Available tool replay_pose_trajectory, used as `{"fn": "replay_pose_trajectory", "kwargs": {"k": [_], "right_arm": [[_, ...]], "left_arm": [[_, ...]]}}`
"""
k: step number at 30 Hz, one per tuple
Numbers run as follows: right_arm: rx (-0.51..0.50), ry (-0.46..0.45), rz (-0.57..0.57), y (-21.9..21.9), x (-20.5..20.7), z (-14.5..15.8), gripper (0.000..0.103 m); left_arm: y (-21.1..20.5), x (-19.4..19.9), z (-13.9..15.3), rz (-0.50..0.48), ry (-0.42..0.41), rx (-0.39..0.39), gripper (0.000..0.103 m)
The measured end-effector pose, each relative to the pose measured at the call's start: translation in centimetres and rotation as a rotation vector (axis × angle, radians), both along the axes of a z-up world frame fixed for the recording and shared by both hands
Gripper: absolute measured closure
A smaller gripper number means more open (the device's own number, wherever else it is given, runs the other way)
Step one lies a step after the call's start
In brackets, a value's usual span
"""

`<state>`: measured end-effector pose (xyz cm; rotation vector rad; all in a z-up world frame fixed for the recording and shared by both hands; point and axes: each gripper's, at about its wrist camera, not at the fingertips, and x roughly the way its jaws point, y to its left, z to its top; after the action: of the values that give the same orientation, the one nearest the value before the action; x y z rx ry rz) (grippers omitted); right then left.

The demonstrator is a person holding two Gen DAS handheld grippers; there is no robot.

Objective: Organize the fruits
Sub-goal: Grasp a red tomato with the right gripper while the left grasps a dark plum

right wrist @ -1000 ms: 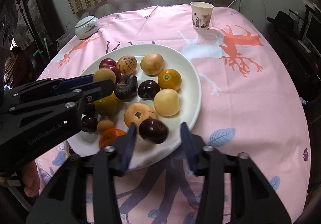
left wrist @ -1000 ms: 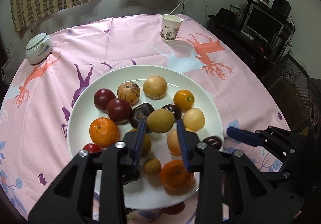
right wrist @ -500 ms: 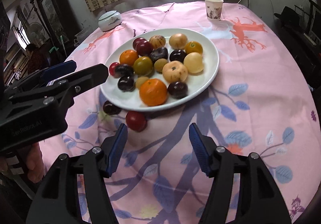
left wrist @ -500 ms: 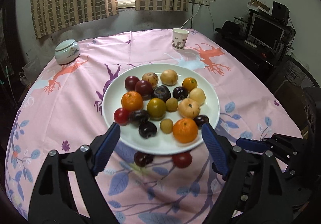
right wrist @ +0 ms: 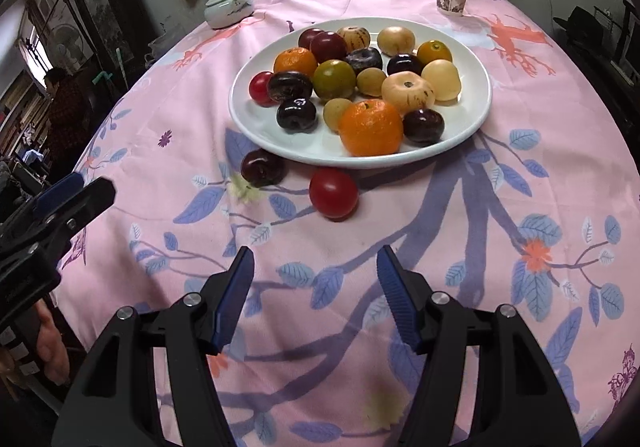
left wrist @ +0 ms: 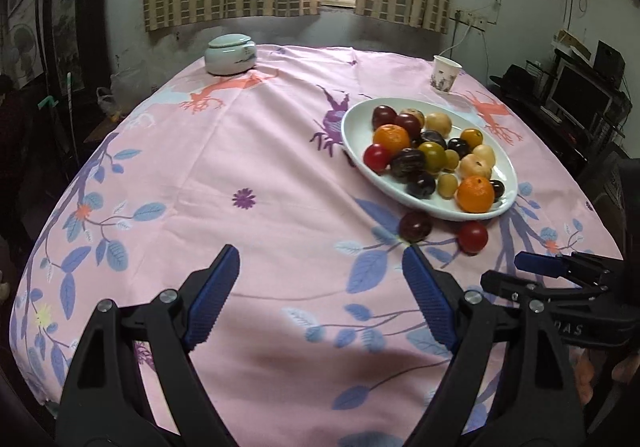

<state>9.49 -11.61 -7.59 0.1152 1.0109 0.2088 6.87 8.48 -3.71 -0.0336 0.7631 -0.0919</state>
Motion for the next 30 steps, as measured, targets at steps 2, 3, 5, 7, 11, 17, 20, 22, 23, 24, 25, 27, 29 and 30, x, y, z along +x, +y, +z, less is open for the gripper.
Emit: {"fn": "replay_pose_trajectory", "kwargs": {"k": [2,3,5,7,11,17,20,22,23,24,25,27,29,30], "right_arm": [[-0.024,-0.014,-0.027,0.3,1.1,-0.4,0.039],[-0.044,-0.02,-0.036,0.5,1.7,-0.6,0.039],[-0.079,-0.032,-0.045,0.8,2.8,-1.1,0.043],[-0.095,-0.013,-0.04,1.0,4.1,-1.9,0.062],[-0.098,-0.023,-0.019,1.1,4.1,-2.0,0.071],[-0.068,-0.079,-0.017,-1.0,0.1,0.6,0.071],[-0.024,-0.081,-0.041,-3.1,-1.5,0.9,0.071],[0.006,-0.08,-0.059,-4.6,-2.3,0.9,0.071],[0.026,-0.079,-0.068,-5.3,-2.5,0.9,0.071],[0.047,-0.08,-0.078,-6.0,-2.7,0.9,0.071],[0.067,-0.081,-0.089,-6.6,-2.9,0.9,0.071],[0.088,-0.085,-0.104,-7.6,-3.2,0.9,0.071],[0.103,-0.086,-0.11,-8.3,-3.2,0.9,0.071],[0.111,-0.087,-0.111,-8.5,-3.3,0.9,0.071]], "left_arm": [[0.9,-0.1,-0.2,0.01,0.003,-0.017,0.018],[1.2,-0.1,-0.3,0.009,0.006,-0.022,0.018],[1.3,-0.1,-0.6,0.002,0.012,-0.029,0.018],[1.1,-0.2,-0.8,-0.012,0.016,-0.03,0.018],[-0.4,0.1,-0.7,-0.062,0.014,-0.026,0.018],[-4.4,2.3,-0.9,-0.232,0.01,0.007,0.018],[-6.5,4.1,-1.7,-0.337,0.035,0.036,0.018],[-7.5,5.6,-2.4,-0.384,0.077,0.029,0.018],[-7.9,6.2,-2.8,-0.393,0.093,0.029,0.018],[-8.3,6.6,-3.1,-0.398,0.1,0.039,0.018],[-8.7,7.0,-3.4,-0.399,0.103,0.06,0.018],[-9.3,7.5,-3.9,-0.403,0.107,0.08,0.019],[-9.7,7.7,-4.3,-0.412,0.118,0.085,0.024],[-9.9,7.9,-4.6,-0.417,0.126,0.089,0.028]]}}
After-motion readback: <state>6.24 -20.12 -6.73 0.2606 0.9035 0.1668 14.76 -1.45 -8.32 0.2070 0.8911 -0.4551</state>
